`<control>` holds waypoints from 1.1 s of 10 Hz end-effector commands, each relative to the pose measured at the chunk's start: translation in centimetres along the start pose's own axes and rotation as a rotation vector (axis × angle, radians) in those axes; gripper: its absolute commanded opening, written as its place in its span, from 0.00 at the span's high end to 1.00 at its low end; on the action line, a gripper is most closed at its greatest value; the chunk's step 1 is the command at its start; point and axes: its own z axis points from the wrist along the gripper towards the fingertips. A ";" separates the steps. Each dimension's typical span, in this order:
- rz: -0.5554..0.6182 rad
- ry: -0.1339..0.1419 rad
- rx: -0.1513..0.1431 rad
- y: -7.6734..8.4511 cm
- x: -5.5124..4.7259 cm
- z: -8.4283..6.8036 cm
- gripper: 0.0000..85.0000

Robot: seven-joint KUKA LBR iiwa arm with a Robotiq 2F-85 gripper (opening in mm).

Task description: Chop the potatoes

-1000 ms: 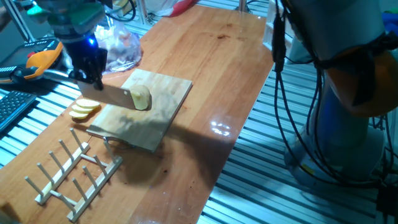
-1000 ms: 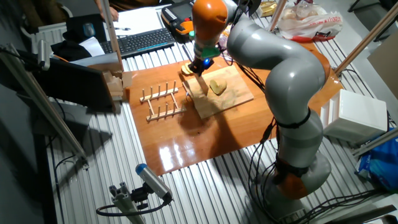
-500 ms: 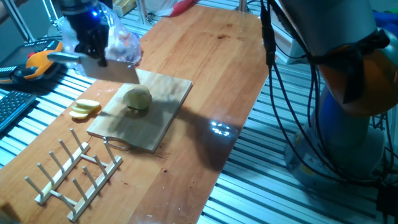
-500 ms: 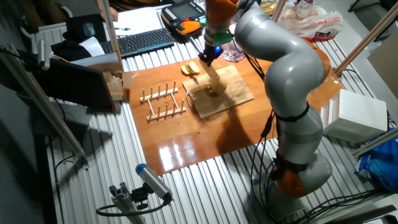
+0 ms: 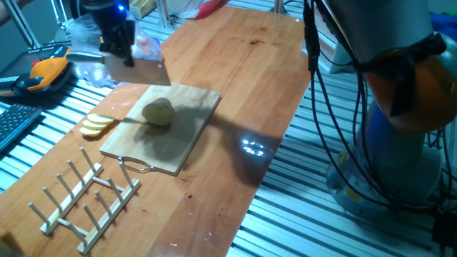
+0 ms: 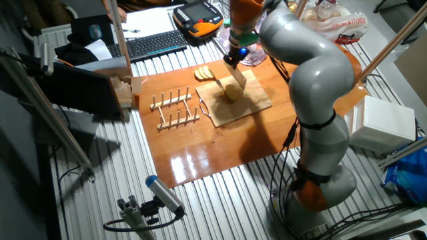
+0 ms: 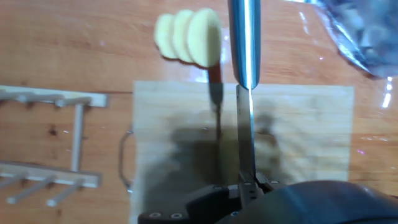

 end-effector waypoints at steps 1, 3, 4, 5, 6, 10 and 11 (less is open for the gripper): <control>0.001 0.002 0.000 -2.1 0.3 0.3 1.00; -0.057 -0.018 -0.003 -2.3 -0.2 1.5 1.00; -0.101 -0.025 -0.009 -2.2 -0.6 2.2 1.00; -0.109 -0.025 -0.023 -1.9 -0.7 2.6 1.00; -0.107 -0.034 -0.028 -1.5 -0.6 3.1 1.00; -0.097 -0.044 -0.079 -1.2 -0.1 4.9 1.00; -0.094 -0.061 -0.072 -0.9 -0.2 5.4 1.00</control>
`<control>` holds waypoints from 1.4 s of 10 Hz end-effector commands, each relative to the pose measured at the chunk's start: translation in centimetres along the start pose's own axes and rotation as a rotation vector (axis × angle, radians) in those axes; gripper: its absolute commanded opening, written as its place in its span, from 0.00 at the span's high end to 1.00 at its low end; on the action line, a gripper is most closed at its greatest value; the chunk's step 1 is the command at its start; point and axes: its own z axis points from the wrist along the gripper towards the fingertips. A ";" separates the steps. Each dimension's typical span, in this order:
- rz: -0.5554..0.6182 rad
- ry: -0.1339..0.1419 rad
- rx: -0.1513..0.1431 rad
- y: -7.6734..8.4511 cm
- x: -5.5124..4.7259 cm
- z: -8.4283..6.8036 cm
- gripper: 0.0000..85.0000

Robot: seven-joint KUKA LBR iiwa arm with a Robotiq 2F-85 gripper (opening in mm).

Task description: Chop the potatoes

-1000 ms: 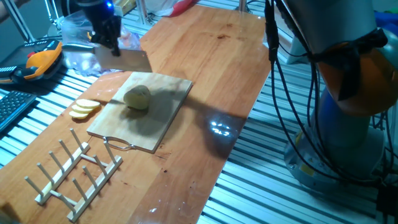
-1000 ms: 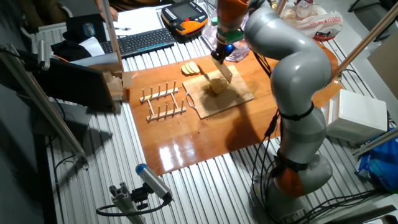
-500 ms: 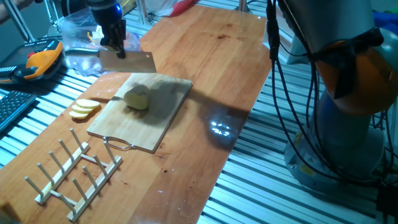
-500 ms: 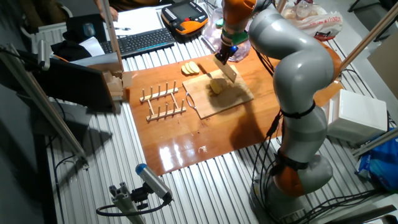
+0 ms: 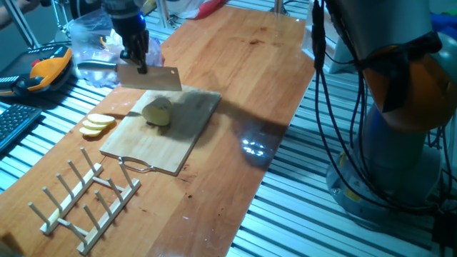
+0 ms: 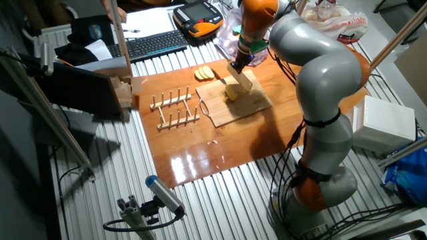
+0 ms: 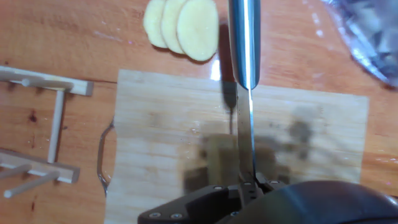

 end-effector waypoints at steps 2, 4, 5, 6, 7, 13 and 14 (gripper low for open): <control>-0.007 -0.019 0.005 0.1 0.2 0.5 1.00; -0.015 -0.019 0.004 0.0 0.6 1.1 1.00; -0.015 -0.015 0.003 0.0 1.0 1.5 1.00; -0.021 -0.011 0.003 0.0 1.3 1.7 1.00; -0.032 -0.011 0.005 -0.1 1.5 1.8 1.00; -0.007 -0.034 0.021 0.8 3.2 2.8 1.00; -0.010 -0.028 0.019 0.5 3.2 2.5 1.00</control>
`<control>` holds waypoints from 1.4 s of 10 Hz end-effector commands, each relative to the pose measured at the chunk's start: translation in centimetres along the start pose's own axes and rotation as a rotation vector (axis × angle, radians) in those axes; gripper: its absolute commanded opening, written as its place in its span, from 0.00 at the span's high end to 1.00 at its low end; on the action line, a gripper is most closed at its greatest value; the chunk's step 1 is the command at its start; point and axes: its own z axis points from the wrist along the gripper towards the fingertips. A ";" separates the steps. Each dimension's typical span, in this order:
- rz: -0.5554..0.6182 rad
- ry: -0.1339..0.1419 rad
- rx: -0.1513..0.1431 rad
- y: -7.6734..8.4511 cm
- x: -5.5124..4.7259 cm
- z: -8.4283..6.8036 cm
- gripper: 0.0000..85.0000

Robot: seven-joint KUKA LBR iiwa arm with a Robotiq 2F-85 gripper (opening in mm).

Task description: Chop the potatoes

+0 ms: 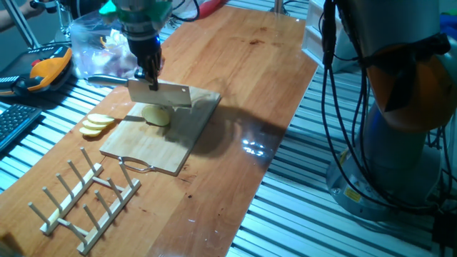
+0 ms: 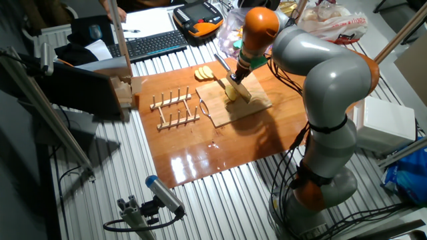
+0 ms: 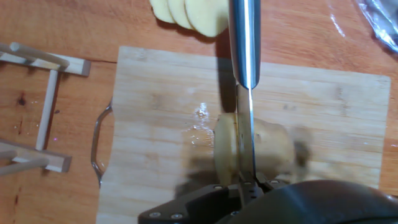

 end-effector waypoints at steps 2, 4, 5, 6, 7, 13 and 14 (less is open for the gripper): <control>-0.001 0.001 -0.001 -0.3 -0.1 -0.1 1.00; 0.003 -0.004 0.002 -0.1 0.1 0.2 1.00; 0.005 -0.007 0.004 -0.1 0.1 0.4 1.00; 0.005 -0.008 0.004 -0.2 0.1 0.6 1.00; 0.005 -0.011 0.005 -0.2 0.1 0.7 1.00; 0.010 -0.037 0.003 0.1 -0.1 1.6 1.00; 0.011 -0.037 0.003 0.2 -0.1 1.7 1.00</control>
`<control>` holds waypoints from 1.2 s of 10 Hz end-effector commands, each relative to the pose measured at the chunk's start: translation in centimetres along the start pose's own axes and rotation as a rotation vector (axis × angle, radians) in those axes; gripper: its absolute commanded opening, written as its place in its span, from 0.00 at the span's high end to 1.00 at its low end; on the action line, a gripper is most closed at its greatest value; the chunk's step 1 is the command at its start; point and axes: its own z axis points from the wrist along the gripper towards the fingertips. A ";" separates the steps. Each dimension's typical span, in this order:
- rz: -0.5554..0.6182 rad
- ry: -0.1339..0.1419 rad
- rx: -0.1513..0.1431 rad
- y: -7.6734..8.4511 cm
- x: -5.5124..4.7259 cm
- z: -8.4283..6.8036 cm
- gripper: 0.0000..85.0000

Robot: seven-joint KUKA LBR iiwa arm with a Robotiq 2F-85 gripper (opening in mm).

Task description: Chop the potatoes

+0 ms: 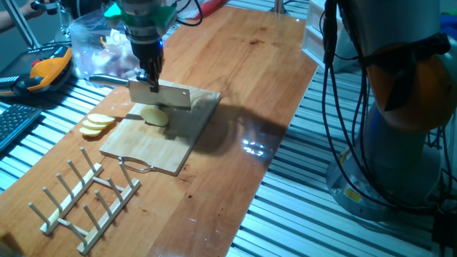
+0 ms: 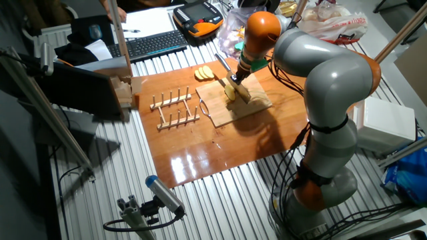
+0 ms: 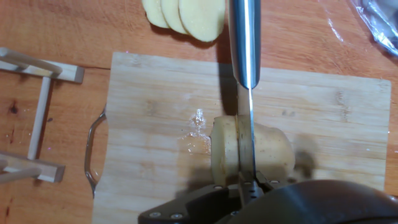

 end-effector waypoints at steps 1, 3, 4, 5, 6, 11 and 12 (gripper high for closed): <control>0.000 0.001 0.001 0.1 0.0 0.0 1.00; 0.002 0.001 0.014 0.2 -0.2 0.0 1.00; 0.006 -0.001 0.021 0.3 -0.3 -0.1 1.00; 0.010 -0.004 0.034 0.5 -0.5 -0.1 1.00; 0.009 -0.005 0.045 0.7 -0.7 -0.2 1.00; 0.029 -0.019 0.089 1.9 -0.5 0.6 1.00; 0.030 -0.023 0.087 1.9 -0.5 0.9 1.00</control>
